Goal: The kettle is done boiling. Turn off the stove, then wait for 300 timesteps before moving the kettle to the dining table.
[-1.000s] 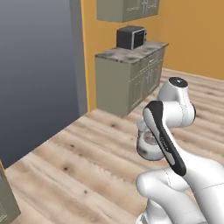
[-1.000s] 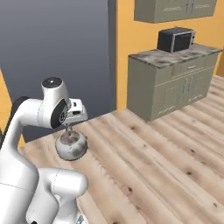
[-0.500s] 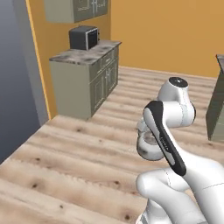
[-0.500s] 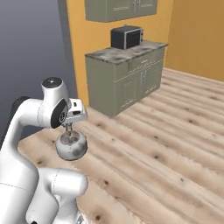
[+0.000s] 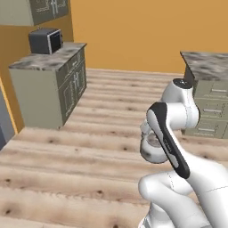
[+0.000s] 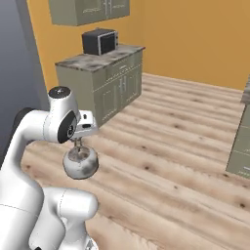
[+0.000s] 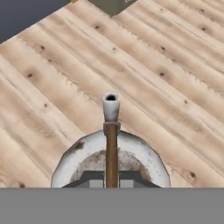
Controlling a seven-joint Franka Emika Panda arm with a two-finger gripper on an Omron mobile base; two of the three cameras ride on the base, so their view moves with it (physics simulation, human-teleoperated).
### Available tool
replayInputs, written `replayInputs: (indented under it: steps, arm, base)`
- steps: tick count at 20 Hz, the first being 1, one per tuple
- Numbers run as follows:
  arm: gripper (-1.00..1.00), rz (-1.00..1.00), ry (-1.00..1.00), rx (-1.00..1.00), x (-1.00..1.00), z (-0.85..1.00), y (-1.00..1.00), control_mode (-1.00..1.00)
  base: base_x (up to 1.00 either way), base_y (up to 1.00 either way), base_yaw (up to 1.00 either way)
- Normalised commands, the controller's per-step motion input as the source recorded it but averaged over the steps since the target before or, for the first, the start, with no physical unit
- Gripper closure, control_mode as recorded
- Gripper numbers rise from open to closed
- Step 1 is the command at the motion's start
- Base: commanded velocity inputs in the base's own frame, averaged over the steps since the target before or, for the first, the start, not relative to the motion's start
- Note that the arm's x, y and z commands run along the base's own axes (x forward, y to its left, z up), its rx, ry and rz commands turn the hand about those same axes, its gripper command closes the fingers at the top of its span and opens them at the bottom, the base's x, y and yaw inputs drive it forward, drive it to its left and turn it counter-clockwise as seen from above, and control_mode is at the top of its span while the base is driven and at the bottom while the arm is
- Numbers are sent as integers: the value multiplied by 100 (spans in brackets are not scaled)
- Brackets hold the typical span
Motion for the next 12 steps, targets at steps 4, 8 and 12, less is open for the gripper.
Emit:
replayInputs:
  steps: [4, 8, 12]
  arm:
    - [100, 0, 0, 0, 0, 0, 0, 100]
    - [100, 0, 0, 0, 0, 0, 0, 100]
    - [100, 0, 0, 0, 0, 0, 0, 100]
  base:
    - [23, -28, -32]
    - [41, -20, -30]
    - [53, -13, -26]
